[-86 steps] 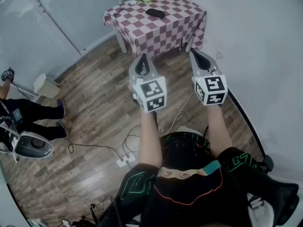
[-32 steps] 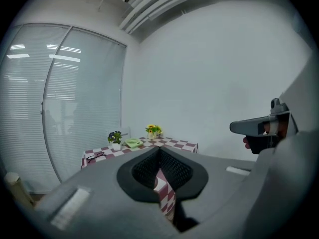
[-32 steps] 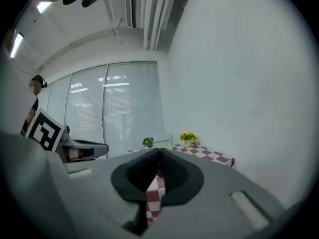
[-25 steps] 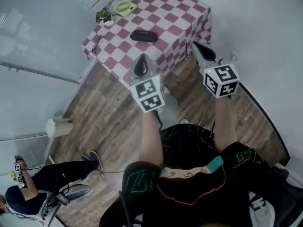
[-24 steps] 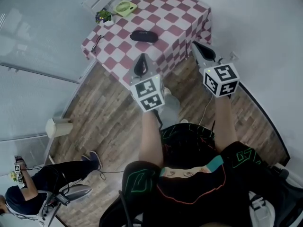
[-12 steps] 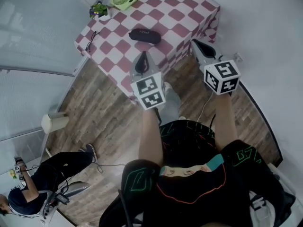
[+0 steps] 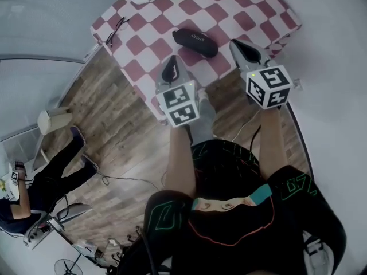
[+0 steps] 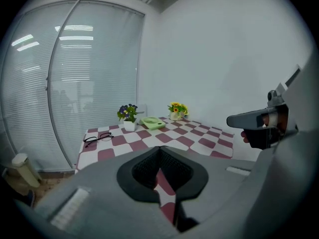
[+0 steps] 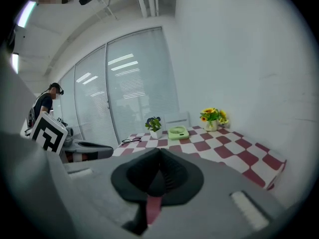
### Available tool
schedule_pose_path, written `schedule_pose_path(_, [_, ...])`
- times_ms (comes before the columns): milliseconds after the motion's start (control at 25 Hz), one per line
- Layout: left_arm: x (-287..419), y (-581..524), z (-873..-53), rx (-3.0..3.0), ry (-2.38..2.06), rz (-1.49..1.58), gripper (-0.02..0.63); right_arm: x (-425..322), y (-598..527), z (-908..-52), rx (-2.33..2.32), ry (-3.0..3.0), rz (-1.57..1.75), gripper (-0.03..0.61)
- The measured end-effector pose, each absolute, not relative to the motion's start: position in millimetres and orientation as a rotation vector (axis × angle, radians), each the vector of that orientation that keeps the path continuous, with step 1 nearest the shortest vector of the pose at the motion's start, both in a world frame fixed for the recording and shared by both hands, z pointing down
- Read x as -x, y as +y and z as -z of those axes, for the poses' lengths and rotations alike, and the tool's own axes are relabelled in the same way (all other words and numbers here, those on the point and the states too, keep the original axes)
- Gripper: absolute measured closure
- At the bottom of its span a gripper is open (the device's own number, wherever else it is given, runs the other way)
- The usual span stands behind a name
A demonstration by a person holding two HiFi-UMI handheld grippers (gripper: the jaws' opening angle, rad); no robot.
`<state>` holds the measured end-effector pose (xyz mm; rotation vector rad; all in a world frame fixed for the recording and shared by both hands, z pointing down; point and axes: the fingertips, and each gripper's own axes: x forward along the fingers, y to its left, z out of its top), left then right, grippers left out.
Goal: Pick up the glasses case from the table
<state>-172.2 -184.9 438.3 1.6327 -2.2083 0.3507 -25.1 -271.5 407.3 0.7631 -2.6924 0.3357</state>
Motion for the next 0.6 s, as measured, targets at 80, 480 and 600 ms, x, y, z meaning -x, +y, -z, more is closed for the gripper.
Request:
schedule_pose_path(80, [183, -193, -448, -1.595, -2.208, -0.345, 0.604, 43, -281, -415, -0.708, -2.677, -0.326, 0.574])
schedule_pose_path(480, [231, -223, -485, -1.430, -2.187, -0.279, 0.604, 118, -312, -454, -0.417, -2.534, -0.275, 0.574])
schedule_pose_path(600, [242, -227, -492, -1.390, -2.189, -0.255, 0.604, 133, -310, -468, -0.322, -2.477, -0.255, 0.530])
